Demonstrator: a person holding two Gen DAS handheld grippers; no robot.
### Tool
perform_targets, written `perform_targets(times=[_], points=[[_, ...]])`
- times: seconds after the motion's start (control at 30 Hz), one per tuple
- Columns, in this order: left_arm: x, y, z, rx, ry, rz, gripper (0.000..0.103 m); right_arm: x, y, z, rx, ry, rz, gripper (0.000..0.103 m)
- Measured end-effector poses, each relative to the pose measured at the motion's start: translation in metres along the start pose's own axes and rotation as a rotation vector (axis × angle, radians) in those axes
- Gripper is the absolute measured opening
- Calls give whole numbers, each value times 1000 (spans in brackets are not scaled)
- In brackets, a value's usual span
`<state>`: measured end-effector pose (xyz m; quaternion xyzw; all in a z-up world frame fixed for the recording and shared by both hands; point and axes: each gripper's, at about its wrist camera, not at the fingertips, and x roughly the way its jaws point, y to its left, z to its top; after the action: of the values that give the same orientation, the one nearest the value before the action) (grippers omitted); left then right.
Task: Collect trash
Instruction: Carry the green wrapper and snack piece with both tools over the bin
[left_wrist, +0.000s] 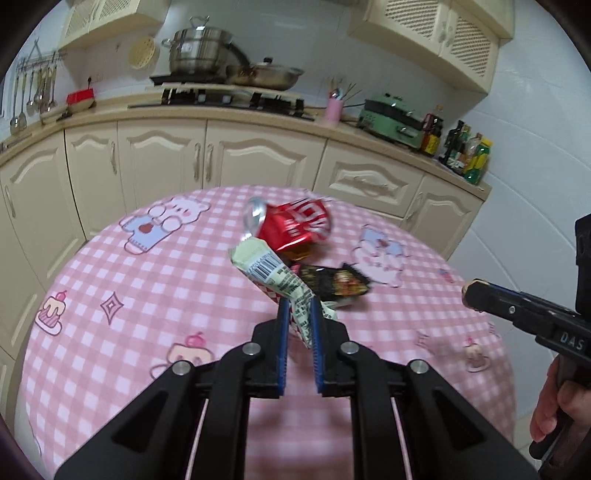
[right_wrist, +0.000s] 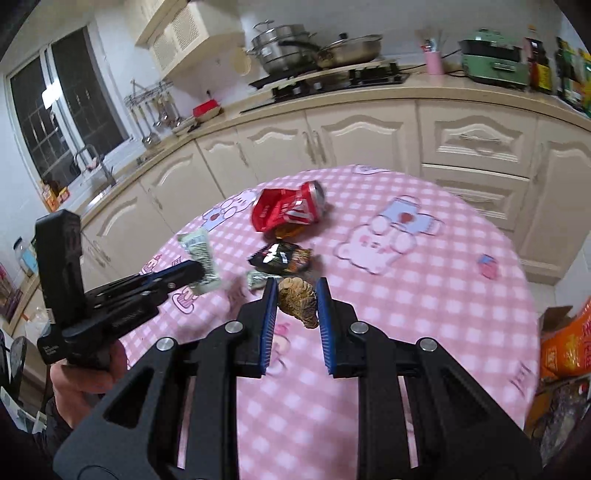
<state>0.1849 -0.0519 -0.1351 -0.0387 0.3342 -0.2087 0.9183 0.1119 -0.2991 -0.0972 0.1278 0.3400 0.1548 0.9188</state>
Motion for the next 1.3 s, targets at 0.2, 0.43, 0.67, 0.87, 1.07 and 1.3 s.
perform_targets(times=[0.2, 0.43, 0.67, 0.87, 1.07, 1.3], points=[[-21, -52, 0, 56, -35, -63, 11, -56, -39, -12, 58, -74, -44, 22], [-28, -133, -10, 174, -24, -176, 11, -114, -100, -38, 177, -142, -116, 22], [-15, -221, -32, 294, 41, -318, 11, -166, -164, -70, 303, -192, -213, 22], [0, -284, -48, 371, 93, -404, 11, -195, -217, -104, 406, -207, -282, 22], [43, -339, -78, 437, 219, -467, 11, -191, -270, -141, 517, -162, -339, 22], [112, -382, -126, 475, 399, -489, 10, -174, -323, -189, 670, -106, -341, 22]])
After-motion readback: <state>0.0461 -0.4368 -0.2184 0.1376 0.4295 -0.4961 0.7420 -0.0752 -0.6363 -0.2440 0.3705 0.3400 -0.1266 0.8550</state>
